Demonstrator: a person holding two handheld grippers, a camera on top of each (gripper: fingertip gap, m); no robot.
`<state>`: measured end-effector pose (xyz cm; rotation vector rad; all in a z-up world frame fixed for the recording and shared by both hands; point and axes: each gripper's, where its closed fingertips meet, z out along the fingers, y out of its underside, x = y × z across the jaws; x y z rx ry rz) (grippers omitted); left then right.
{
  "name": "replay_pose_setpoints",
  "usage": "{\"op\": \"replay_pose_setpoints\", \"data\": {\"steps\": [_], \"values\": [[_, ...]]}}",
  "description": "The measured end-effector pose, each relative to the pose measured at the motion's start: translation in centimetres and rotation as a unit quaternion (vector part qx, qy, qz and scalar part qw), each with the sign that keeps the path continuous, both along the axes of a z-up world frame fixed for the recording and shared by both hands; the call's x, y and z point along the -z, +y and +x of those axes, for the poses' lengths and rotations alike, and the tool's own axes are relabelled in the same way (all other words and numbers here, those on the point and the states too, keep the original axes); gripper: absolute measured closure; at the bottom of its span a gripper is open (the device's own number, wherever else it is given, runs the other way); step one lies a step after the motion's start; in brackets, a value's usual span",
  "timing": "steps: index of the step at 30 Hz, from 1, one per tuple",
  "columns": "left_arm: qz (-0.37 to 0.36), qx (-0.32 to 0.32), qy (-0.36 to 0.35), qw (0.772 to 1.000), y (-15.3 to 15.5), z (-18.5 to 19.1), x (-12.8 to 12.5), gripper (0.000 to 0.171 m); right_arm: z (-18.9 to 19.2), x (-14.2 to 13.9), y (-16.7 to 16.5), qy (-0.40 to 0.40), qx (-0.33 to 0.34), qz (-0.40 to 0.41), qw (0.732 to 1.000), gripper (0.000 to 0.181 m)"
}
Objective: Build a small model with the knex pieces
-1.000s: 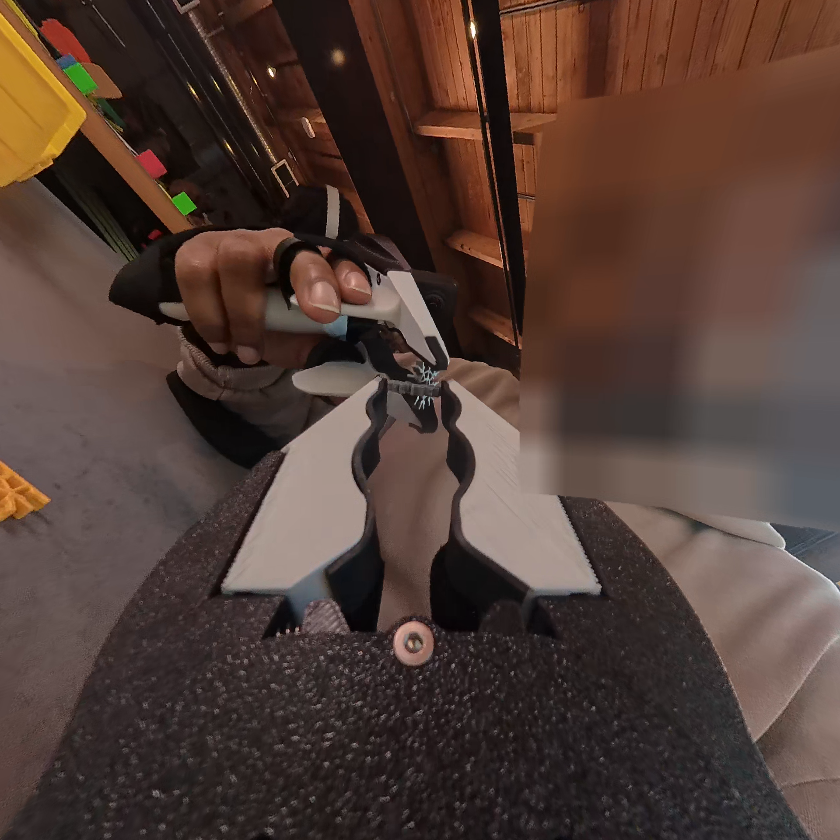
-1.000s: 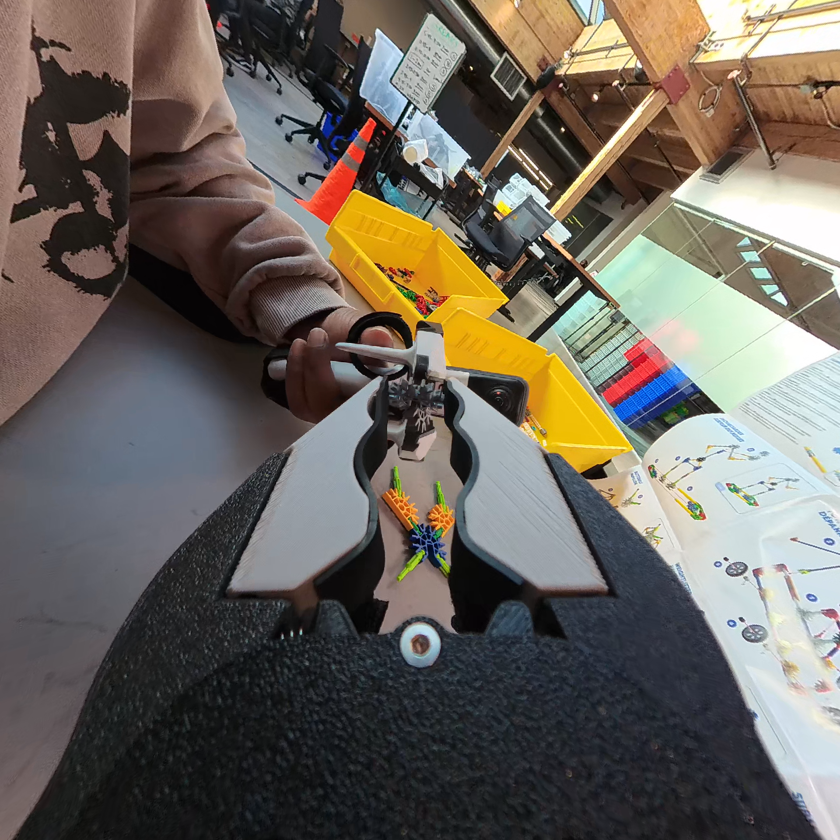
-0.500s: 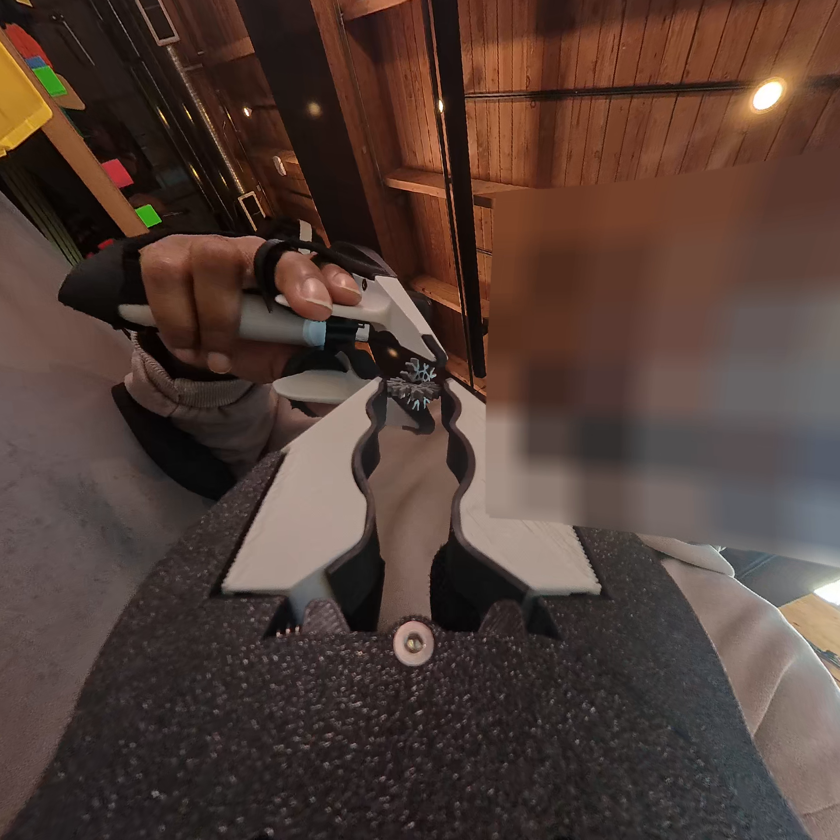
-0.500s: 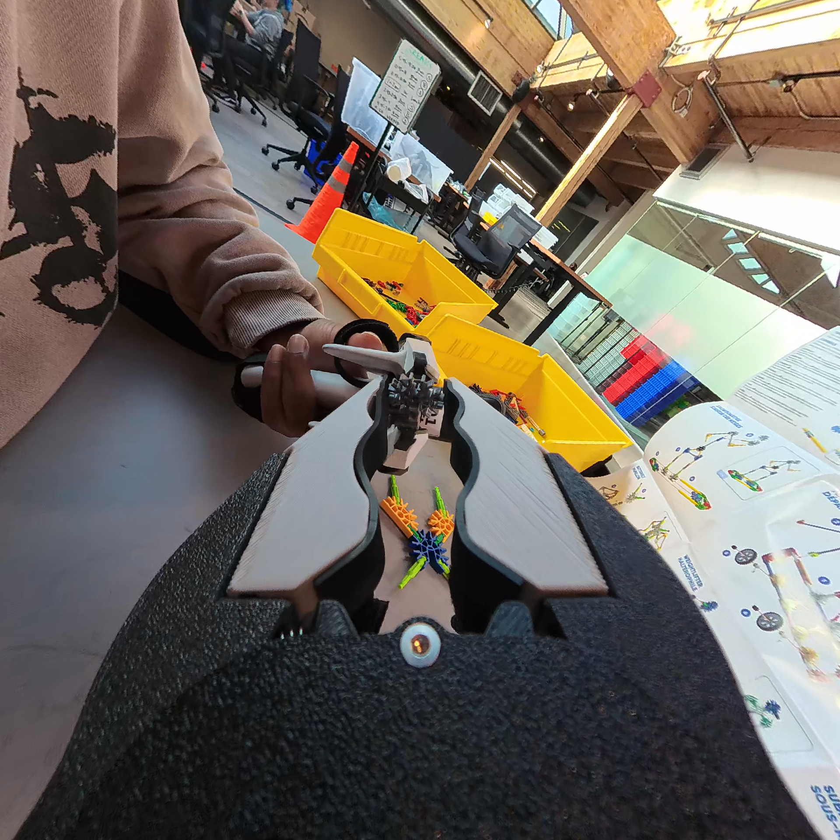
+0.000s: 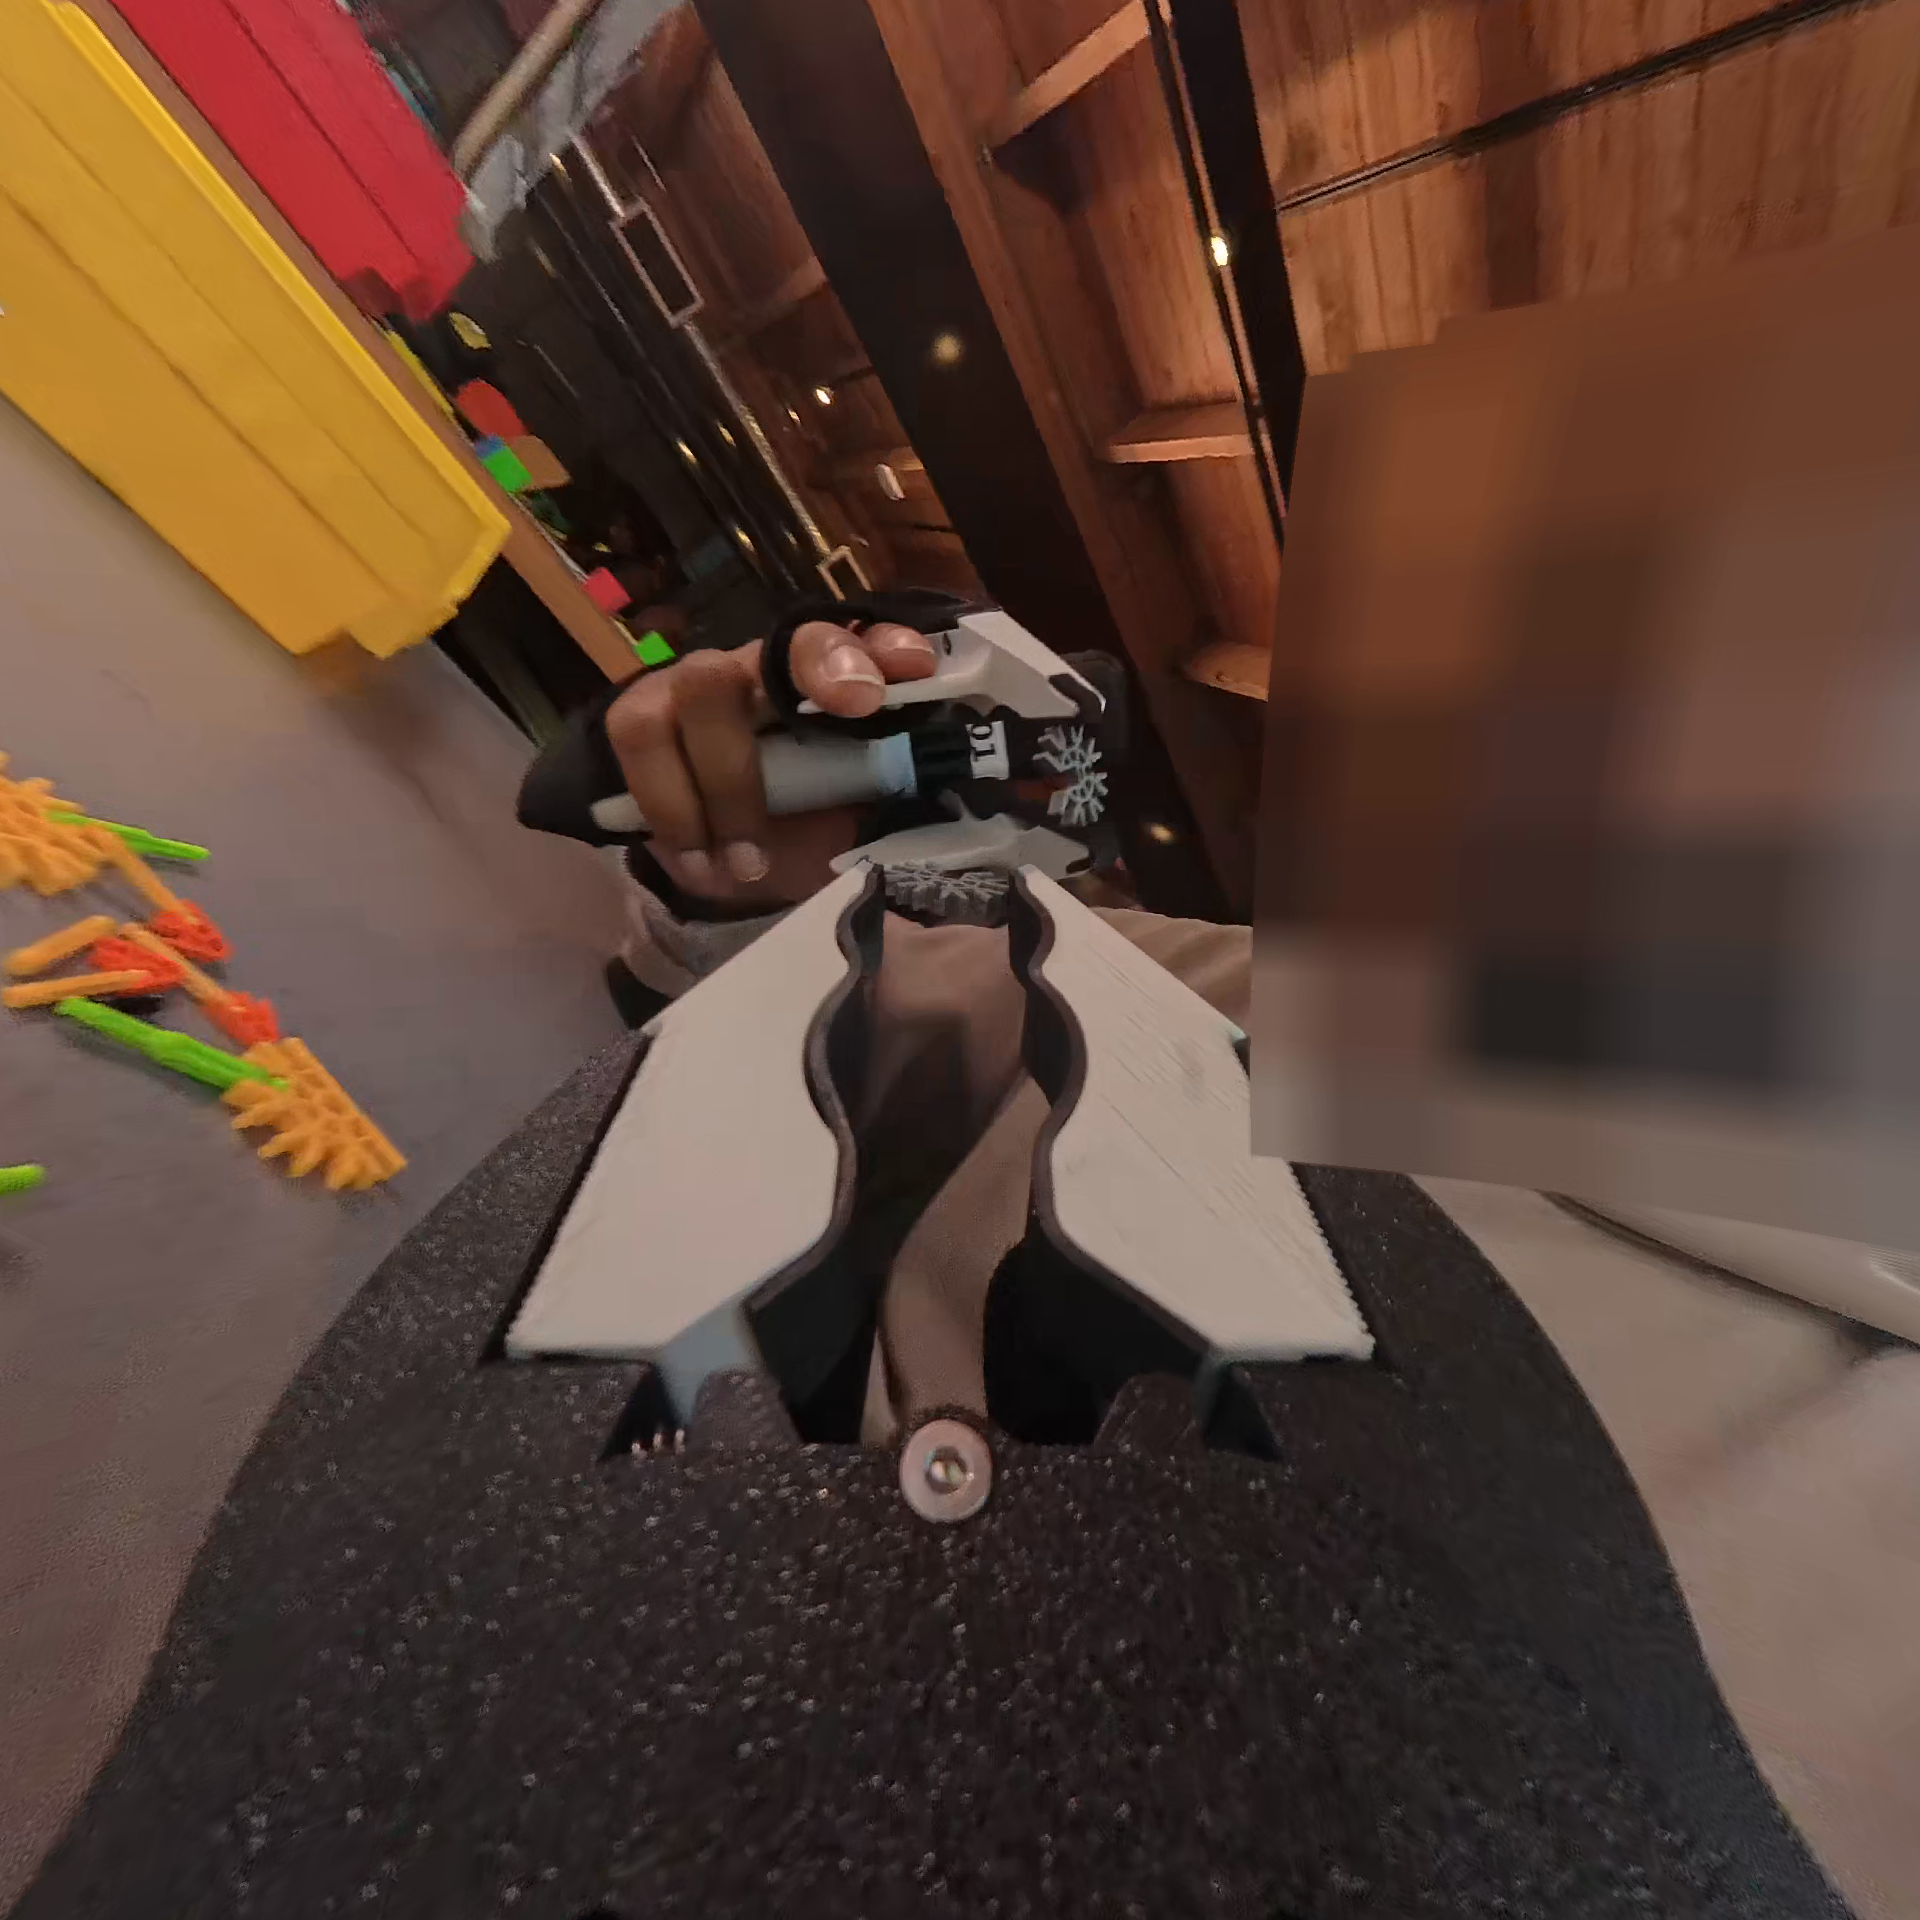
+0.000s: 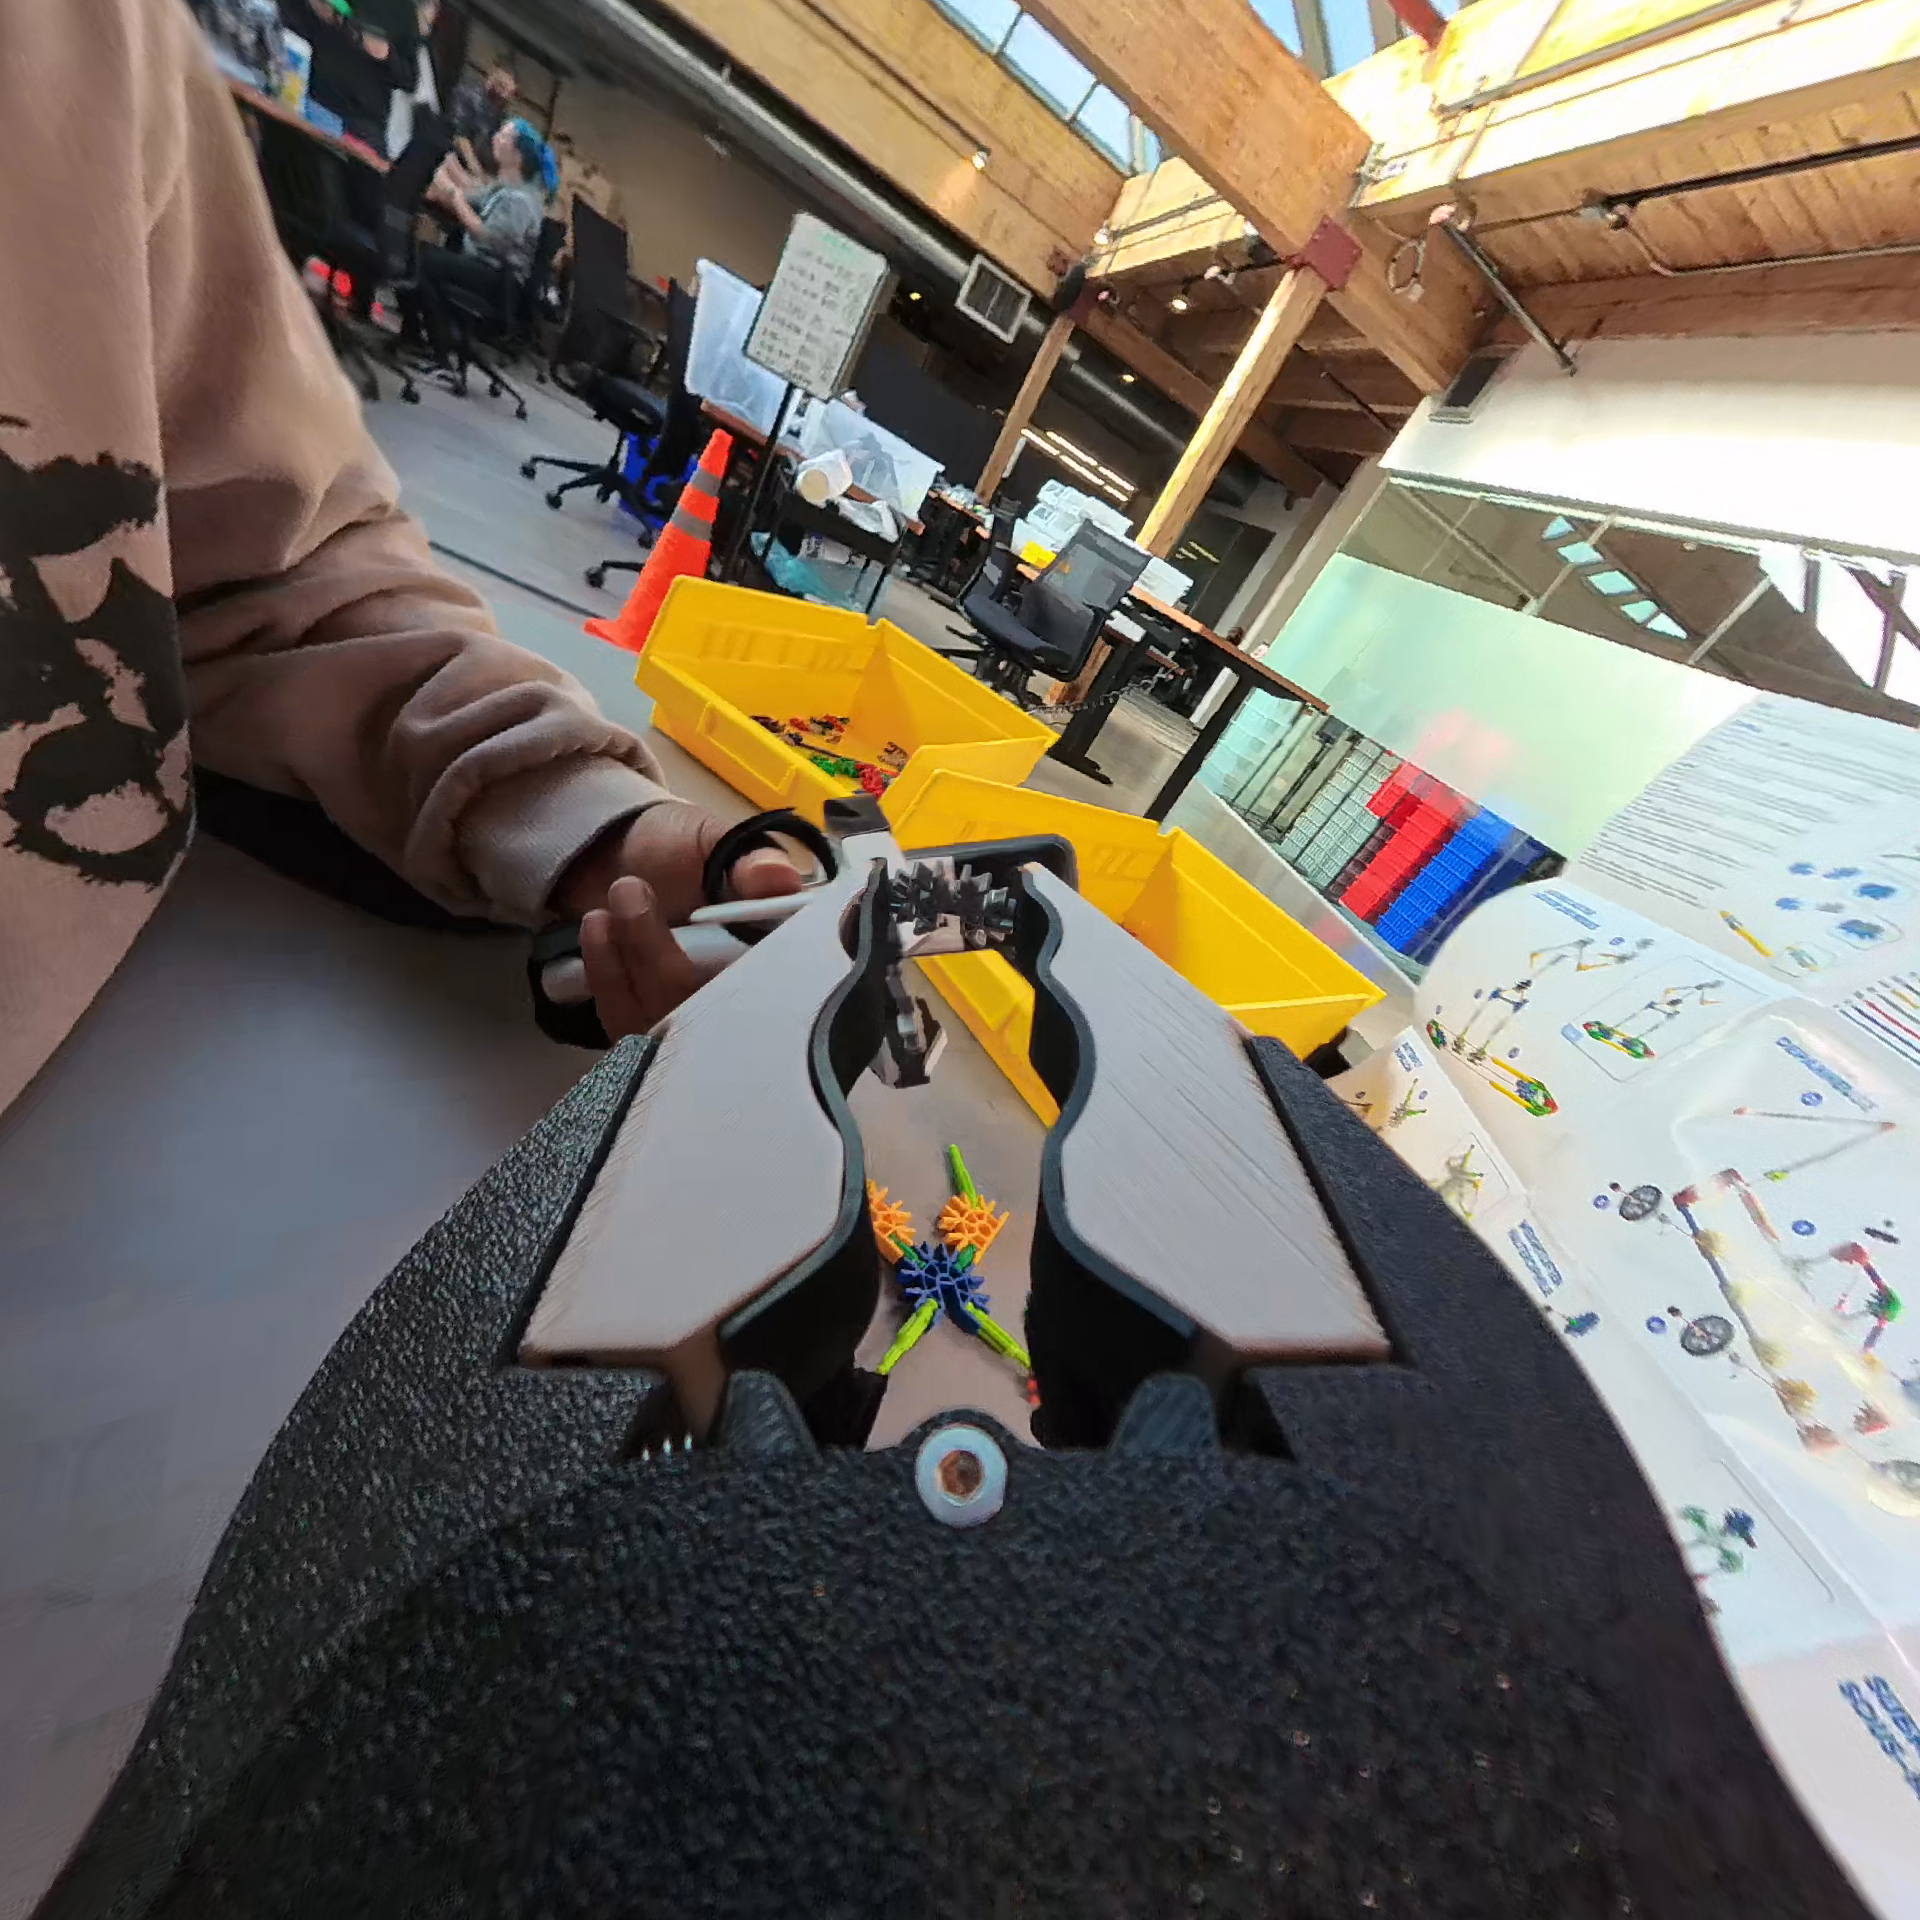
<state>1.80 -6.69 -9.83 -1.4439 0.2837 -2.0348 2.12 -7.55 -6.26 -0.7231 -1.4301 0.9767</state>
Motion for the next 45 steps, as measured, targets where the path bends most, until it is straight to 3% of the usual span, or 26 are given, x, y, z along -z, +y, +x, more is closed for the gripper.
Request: {"op": "replay_pose_setpoints", "data": {"steps": [1, 3, 6, 8, 11, 13, 15, 18, 20, 22, 24, 27, 29, 32, 34, 36, 39, 42, 45], "values": [[0.017, -0.034, 0.039, 0.999, 0.8, -0.5, 0.6, 0.148, 0.2, -0.5, 1.2, 0.011, 0.021, -0.014, 1.000, 0.160], [0.064, -0.106, 0.154, 0.980, 2.3, -1.3, 2.5, 0.149, 0.8, -0.9, 4.0, 0.020, 0.074, -0.031, 0.997, 0.160], [0.138, -0.196, 0.296, 0.925, 4.1, -3.1, 4.3, 0.148, 2.0, -1.0, 8.5, 0.027, 0.161, -0.055, 0.985, 0.160], [0.168, -0.232, 0.343, 0.895, 4.8, -4.0, 4.5, 0.148, 3.1, -1.2, 11.2, 0.019, 0.216, -0.060, 0.974, 0.160], [0.185, -0.269, 0.369, 0.870, 5.5, -5.0, 4.7, 0.148, 6.3, -2.3, 16.3, -0.026, 0.322, -0.018, 0.946, 0.160], [0.183, -0.279, 0.363, 0.870, 5.7, -5.2, 4.6, 0.148, 10.3, -3.5, 20.7, -0.054, 0.401, -0.009, 0.915, 0.159], [0.187, -0.279, 0.344, 0.877, 5.5, -5.2, 4.1, 0.148, 15.1, -2.5, 25.8, -0.110, 0.468, -0.056, 0.875, 0.159], [0.199, -0.274, 0.332, 0.881, 5.3, -4.8, 3.9, 0.148, 22.9, 2.4, 32.8, -0.184, 0.560, -0.151, 0.793, 0.160], [0.209, -0.272, 0.335, 0.878, 5.1, -4.6, 3.9, 0.148, 26.6, 6.8, 35.7, -0.203, 0.596, -0.224, 0.744, 0.159], [0.216, -0.270, 0.342, 0.874, 5.0, -4.5, 4.0, 0.148, 27.8, 9.4, 36.7, -0.191, 0.599, -0.272, 0.728, 0.156], [0.217, -0.264, 0.341, 0.876, 4.8, -4.2, 4.0, 0.148, 28.6, 8.1, 37.1, -0.178, 0.621, -0.244, 0.723, 0.129], [0.205, -0.245, 0.327, 0.889, 4.5, -3.6, 4.1, 0.148, 26.8, 2.5, 35.3, -0.114, 0.601, -0.202, 0.765, 0.125], [0.192, -0.226, 0.300, 0.907, 4.0, -3.2, 3.8, 0.148, 23.2, -1.4, 32.4, -0.087, 0.544, -0.156, 0.820, 0.122], [0.170, -0.191, 0.245, 0.935, 3.1, -2.5, 2.8, 0.148, 14.6, -5.1, 23.9, -0.084, 0.373, -0.071, 0.921, 0.123], [0.162, -0.170, 0.214, 0.948, 2.6, -2.1, 2.2, 0.148, 9.5, -4.6, 17.2, -0.119, 0.261, 0.016, 0.958, 0.128], [0.167, -0.158, 0.194, 0.954, 2.1, -2.0, 1.6, 0.148, 5.6, -1.8, 11.0, -0.178, 0.161, 0.101, 0.966, 0.137], [0.167, -0.142, 0.167, 0.961, 1.4, -1.7, 0.7, 0.148, 1.6, 1.4, 5.2, -0.210, 0.081, 0.155, 0.962, 0.144], [0.158, -0.126, 0.142, 0.969, 1.0, -1.5, 0.3, 0.148, -1.0, 2.8, 2.1, -0.199, 0.041, 0.185, 0.961, 0.150], [0.149, -0.115, 0.117, 0.975, 0.7, -1.6, -0.2, 0.148, -2.4, 3.6, 1.3, -0.197, 0.040, 0.229, 0.952, 0.159]]}}
